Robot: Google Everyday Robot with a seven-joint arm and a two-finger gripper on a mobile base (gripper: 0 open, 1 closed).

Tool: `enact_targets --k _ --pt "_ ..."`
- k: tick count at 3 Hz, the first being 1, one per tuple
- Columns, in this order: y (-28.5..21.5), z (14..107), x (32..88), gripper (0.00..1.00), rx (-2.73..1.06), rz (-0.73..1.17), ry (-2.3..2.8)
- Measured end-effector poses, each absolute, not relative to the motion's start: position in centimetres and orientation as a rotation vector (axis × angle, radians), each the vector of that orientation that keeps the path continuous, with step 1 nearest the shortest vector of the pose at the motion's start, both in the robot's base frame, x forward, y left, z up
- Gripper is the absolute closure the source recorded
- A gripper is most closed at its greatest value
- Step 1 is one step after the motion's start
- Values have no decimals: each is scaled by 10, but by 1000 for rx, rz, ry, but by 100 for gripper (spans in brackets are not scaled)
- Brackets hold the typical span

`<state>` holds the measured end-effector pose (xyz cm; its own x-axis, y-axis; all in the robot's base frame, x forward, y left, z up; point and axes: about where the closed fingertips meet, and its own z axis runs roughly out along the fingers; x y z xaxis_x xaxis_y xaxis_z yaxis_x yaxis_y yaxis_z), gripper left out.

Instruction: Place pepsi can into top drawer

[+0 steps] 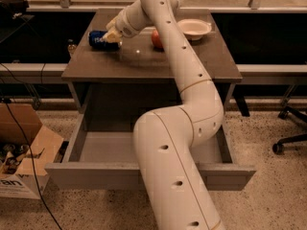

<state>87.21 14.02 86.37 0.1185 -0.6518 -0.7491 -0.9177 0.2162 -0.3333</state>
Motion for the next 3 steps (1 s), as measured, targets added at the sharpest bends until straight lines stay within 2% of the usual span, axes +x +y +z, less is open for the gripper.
enact_targets --k 1,2,3 --pt "139 875 869 51 -1541 343 1578" --pt "139 882 869 28 -1550 323 1561" --pt "141 890 869 0 -1553 308 1537"
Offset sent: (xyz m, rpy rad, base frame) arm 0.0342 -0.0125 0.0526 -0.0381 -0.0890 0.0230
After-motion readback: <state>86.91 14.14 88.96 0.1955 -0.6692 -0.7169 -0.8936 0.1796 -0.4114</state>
